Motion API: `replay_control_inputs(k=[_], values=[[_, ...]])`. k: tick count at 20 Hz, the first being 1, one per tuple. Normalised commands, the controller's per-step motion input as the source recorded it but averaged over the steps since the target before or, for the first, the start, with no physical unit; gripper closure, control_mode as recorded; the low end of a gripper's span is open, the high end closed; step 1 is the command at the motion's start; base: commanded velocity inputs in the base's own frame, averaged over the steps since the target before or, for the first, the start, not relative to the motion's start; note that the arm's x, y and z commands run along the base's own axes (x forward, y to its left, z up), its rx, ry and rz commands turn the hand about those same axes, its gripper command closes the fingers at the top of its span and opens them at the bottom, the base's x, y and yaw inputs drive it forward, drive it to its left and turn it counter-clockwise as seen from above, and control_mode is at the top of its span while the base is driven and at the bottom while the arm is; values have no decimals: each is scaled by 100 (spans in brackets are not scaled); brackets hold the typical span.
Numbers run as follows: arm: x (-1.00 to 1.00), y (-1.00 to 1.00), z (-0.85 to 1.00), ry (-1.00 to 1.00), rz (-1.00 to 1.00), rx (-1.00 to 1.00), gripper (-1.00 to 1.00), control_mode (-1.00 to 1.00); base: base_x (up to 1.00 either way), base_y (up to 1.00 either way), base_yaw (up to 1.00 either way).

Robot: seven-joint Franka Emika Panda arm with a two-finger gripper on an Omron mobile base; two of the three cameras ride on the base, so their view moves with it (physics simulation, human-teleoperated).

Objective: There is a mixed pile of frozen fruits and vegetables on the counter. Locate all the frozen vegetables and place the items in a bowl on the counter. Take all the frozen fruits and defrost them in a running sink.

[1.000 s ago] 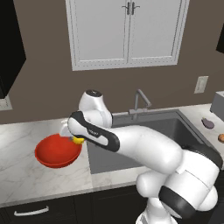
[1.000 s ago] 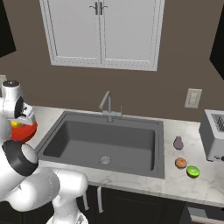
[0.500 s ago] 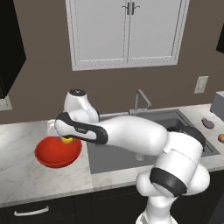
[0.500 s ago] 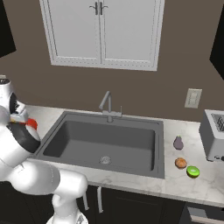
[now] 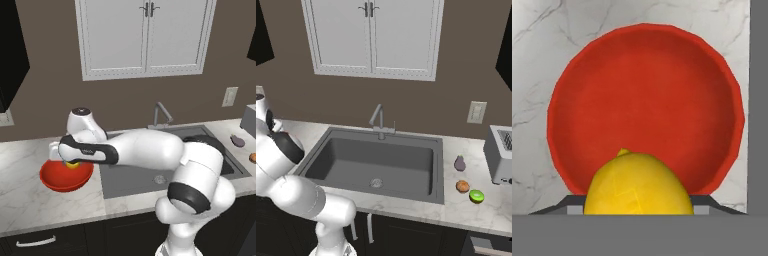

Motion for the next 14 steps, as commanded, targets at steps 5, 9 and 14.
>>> replay_control_inputs(k=[5,9,14], values=[[0,0,-36,-3,-1,0,100,-100,0,0,0],[1,0,-32,-3,-3,0,100,-100,0,0,0],[4,1,-29,-4,-4,0,100,-100,0,0,0]])
